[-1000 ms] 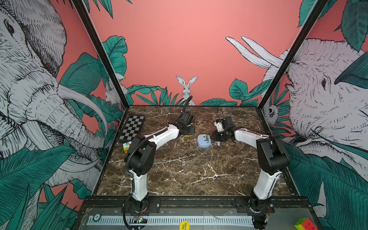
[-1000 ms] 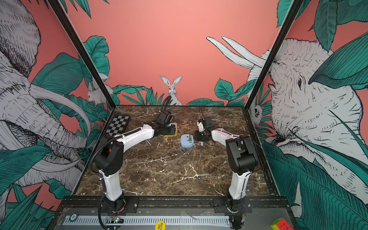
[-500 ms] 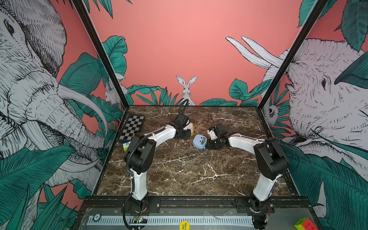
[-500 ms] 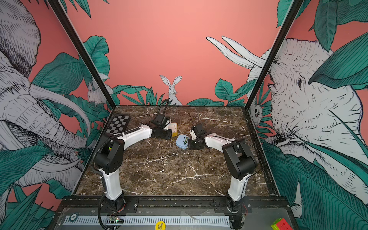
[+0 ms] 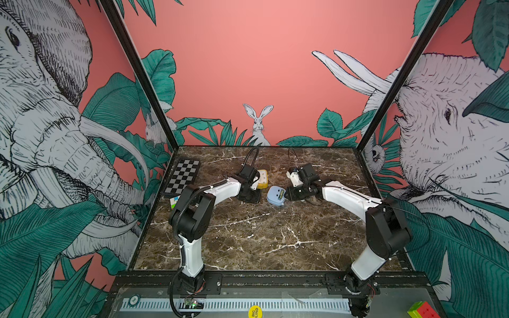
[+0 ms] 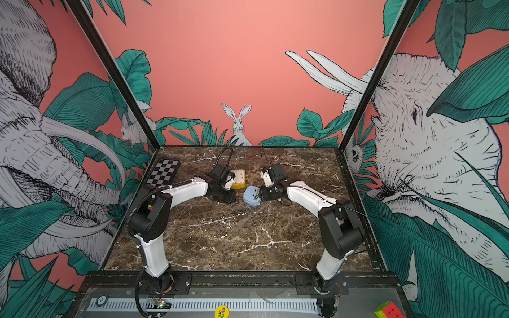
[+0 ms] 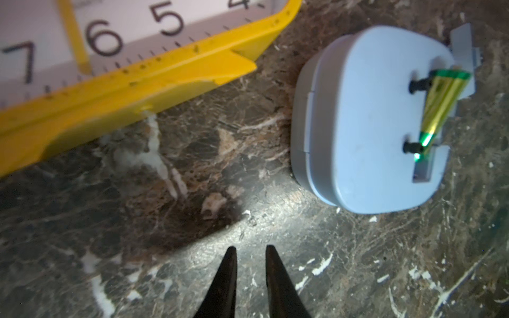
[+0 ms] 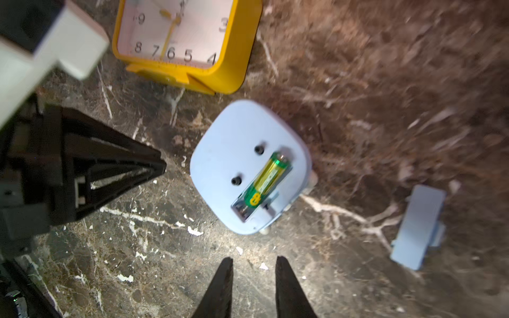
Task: Insert the battery into the alarm
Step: Adjust the alarm at the center of the board.
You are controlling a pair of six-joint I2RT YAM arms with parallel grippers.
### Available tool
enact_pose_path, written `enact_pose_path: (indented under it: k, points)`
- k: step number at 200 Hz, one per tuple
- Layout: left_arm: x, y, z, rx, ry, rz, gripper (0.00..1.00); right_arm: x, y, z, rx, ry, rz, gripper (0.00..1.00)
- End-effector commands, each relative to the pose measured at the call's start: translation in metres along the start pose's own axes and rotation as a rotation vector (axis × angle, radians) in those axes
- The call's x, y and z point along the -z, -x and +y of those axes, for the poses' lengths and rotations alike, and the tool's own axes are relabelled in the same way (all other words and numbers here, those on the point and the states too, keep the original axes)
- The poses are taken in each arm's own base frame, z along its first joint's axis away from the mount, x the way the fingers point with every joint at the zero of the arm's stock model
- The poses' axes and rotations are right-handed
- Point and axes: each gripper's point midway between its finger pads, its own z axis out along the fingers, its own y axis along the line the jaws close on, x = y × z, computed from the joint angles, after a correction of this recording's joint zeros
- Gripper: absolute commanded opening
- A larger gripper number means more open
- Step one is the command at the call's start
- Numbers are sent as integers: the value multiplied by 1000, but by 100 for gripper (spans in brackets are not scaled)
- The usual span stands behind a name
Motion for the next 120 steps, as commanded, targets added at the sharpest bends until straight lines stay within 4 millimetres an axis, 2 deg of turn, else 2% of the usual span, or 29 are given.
enact_pose_path:
  k: [1, 8, 12, 29, 60, 91, 120]
  points:
    - [14, 2, -21, -61, -67, -27, 22, -9, 6, -27, 50, -75, 44, 28]
    - [12, 1, -24, -76, -66, -21, 22, -15, 7, -33, 46, -81, 59, 28]
    - [11, -1, -25, -83, -62, -14, 22, -16, 18, -35, 45, -83, 44, 27]
    - [6, -6, -28, -102, -51, 19, 22, -31, 29, -42, 49, -76, 55, 27]
    - [-4, -6, -41, -131, -58, 45, 22, -60, 45, -40, 69, -25, 65, 25]
    - [-12, -5, -43, -136, -34, 75, 22, -77, 43, -40, 64, 3, 86, 24]
    - [-21, -3, -41, -121, -23, 108, 22, -83, 34, -33, 51, 50, 105, 22]
